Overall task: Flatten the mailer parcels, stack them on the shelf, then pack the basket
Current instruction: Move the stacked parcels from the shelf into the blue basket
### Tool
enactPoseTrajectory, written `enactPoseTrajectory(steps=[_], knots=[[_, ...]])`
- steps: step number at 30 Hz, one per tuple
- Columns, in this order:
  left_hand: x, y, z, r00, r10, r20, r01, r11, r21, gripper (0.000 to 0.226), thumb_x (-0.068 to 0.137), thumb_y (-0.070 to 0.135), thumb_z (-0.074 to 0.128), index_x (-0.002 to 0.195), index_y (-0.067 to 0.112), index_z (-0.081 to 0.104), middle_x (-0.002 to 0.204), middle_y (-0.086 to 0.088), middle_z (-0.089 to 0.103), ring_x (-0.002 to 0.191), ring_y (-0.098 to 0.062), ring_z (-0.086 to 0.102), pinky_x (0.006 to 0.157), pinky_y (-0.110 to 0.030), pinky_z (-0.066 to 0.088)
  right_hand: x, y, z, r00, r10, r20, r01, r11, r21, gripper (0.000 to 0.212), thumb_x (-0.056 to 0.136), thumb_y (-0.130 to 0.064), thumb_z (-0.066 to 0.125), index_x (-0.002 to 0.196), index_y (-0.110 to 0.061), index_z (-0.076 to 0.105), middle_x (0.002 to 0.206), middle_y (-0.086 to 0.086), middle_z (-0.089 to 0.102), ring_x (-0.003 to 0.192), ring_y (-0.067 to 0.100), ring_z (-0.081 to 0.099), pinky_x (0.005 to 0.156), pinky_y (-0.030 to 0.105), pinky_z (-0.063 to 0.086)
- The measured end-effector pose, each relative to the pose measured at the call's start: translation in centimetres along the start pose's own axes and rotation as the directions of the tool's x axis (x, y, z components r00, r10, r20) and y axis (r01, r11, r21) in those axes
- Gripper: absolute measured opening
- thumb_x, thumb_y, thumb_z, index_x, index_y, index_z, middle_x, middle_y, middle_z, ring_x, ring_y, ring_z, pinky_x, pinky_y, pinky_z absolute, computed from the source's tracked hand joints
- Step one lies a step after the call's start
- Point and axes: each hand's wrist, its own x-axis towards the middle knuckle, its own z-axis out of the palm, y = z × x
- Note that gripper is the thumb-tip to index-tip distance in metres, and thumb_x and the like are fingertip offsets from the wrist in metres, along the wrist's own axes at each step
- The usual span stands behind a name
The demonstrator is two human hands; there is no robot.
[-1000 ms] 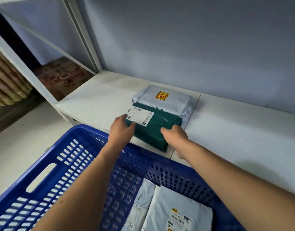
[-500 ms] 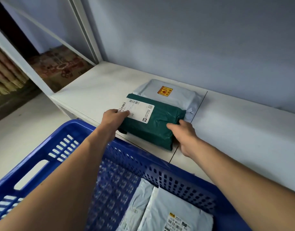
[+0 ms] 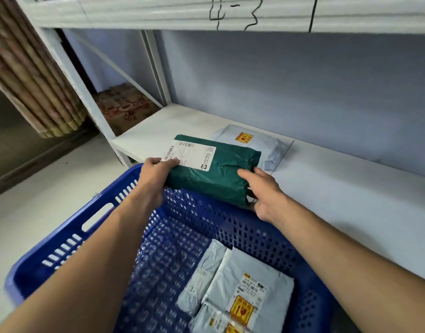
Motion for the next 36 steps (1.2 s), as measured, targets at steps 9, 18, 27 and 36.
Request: enactPoseTrajectory(steps=[9, 18, 27, 36], knots=[[-5.3, -6.8, -6.3, 0.982, -0.179, 0.065, 0.174, 0.982, 0.070, 0.052, 0.071, 0.013, 0.061, 0.122, 0.002, 0.053, 0.107, -0.021, 0.067, 0.079, -0.032, 0.068, 0.063, -0.048, 0.058, -5.5, 6.9, -0.3, 0.997, 0.039, 0.062, -0.037, 0.999, -0.040, 0.026, 0.088, -0.014, 0.066, 0.111, -0.025, 0.068, 0.103, 0.003, 0.073, 0.090, 0.022, 0.071, 0.079, 0.038, 0.059], [-6.6, -13.3, -7.0, 0.951, -0.289, 0.115, 0.252, 0.933, 0.259, 0.026, 0.072, 0.005, 0.048, 0.097, 0.005, 0.057, 0.078, -0.017, 0.059, 0.060, -0.028, 0.056, 0.059, -0.042, 0.057, -6.2, 13.4, -1.8, 0.978, 0.207, -0.024, -0.208, 0.961, -0.182, 0.041, 0.080, -0.019, 0.063, 0.119, -0.021, 0.051, 0.109, 0.008, 0.065, 0.094, 0.026, 0.067, 0.081, 0.046, 0.059], [-5.6, -19.7, -4.7, 0.914, -0.336, 0.227, 0.221, 0.883, 0.414, 0.037, 0.083, 0.004, 0.054, 0.118, 0.015, 0.057, 0.103, -0.007, 0.067, 0.082, -0.023, 0.062, 0.069, -0.032, 0.049, -5.9, 20.4, -3.0, 0.832, 0.398, -0.386, -0.490, 0.854, -0.177, 0.045, 0.087, -0.021, 0.049, 0.132, -0.012, 0.048, 0.127, 0.012, 0.058, 0.108, 0.032, 0.058, 0.096, 0.042, 0.050], [-4.5, -25.6, 0.4, 0.848, -0.395, 0.352, 0.262, 0.892, 0.369, 0.040, 0.092, 0.000, 0.057, 0.122, 0.026, 0.049, 0.098, 0.006, 0.063, 0.085, -0.011, 0.061, 0.068, -0.020, 0.049, -4.5, 24.1, -6.9, 0.696, 0.397, -0.598, -0.538, 0.840, -0.068, 0.053, 0.085, -0.003, 0.063, 0.134, -0.005, 0.044, 0.132, 0.019, 0.055, 0.116, 0.035, 0.057, 0.096, 0.047, 0.050]])
